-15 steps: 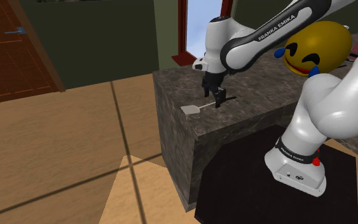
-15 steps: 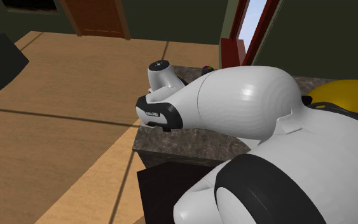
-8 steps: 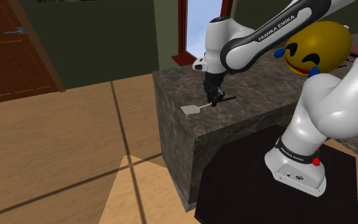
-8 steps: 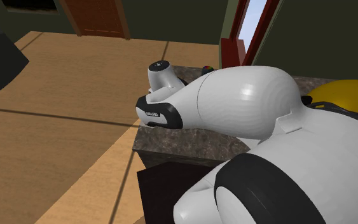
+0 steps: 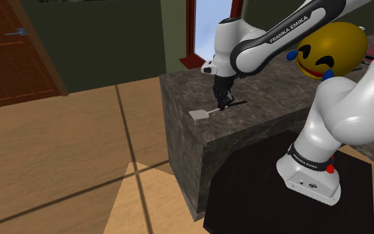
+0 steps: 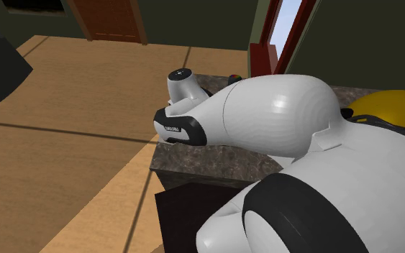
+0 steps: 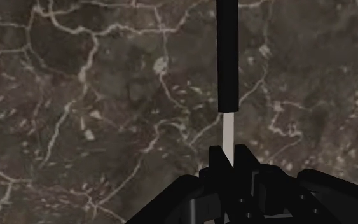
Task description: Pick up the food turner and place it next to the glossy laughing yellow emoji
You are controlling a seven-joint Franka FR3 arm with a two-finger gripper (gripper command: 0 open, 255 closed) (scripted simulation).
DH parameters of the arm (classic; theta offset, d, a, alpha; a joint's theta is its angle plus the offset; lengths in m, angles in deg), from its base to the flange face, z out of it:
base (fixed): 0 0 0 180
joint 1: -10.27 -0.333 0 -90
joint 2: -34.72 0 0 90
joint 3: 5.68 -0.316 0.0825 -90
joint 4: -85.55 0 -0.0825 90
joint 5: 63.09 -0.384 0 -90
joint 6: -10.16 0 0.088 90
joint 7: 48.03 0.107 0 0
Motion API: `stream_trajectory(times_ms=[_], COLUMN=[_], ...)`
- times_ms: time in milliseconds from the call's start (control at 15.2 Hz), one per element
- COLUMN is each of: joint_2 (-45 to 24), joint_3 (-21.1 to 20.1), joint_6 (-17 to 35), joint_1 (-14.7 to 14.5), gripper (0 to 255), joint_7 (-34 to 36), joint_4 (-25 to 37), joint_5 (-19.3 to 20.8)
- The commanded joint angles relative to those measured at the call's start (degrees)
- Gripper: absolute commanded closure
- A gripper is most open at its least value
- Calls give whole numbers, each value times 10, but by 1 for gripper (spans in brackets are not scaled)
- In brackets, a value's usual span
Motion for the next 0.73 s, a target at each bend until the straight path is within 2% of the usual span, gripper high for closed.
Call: stream_trajectory(times_ms=[0,660], joint_2=[6,58], joint_3=[-1,-10], joint_6=[-10,-105], joint_1=[0,-1], gripper=[255,255], joint_7=[0,-4], joint_4=[4,47], joint_5=[0,-7])
